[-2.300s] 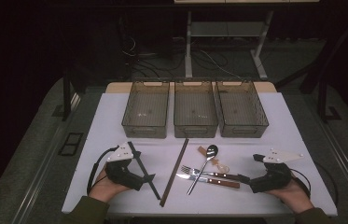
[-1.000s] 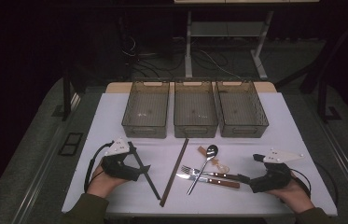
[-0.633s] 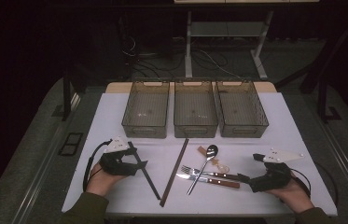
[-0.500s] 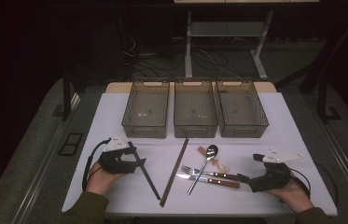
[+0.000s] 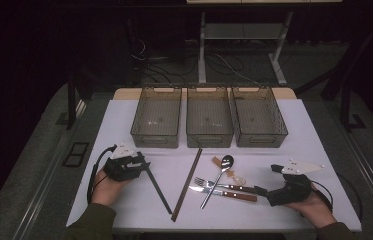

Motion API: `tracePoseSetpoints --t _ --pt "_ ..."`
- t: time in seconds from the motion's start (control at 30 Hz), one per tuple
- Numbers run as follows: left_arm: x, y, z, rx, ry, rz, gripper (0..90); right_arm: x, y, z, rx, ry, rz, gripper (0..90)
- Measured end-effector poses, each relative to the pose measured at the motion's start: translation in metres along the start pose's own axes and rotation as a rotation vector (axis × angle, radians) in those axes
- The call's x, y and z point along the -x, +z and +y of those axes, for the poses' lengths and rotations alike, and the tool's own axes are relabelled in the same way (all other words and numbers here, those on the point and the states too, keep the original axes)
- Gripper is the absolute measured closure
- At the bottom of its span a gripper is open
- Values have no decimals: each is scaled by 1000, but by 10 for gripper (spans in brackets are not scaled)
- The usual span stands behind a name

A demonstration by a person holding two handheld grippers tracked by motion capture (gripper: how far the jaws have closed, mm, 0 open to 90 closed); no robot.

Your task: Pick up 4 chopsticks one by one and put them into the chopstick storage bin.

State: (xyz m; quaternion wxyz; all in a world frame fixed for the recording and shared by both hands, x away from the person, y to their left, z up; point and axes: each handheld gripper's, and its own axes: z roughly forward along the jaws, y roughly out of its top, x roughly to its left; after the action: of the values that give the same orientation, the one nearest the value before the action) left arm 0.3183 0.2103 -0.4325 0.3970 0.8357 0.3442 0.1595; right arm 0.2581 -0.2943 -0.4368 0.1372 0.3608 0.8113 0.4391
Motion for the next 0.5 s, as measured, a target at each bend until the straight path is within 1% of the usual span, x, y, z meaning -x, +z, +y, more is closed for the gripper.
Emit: tracePoseSetpoints --t 0.1,0.17,0.2,0.23,0.3,0.43,0.5 --pt "-3 1 2 -6 9 25 692 -1 0 0 -7 2 1 8" --pt "-6 3 3 -16 10 29 712 -1 0 0 -8 2 0 8" --pt "-7 4 3 -27 9 37 728 -1 0 0 -6 1 1 8" --pt "-7 5 4 -29 4 45 740 0 0 0 -5 2 1 8" --pt "-10 6 5 -33 9 58 775 0 0 0 -5 2 0 8" --pt "-17 6 8 -32 -2 77 854 -1 0 0 -8 2 1 8" --pt "-22 6 8 -30 -16 83 888 0 0 0 -6 2 0 8"
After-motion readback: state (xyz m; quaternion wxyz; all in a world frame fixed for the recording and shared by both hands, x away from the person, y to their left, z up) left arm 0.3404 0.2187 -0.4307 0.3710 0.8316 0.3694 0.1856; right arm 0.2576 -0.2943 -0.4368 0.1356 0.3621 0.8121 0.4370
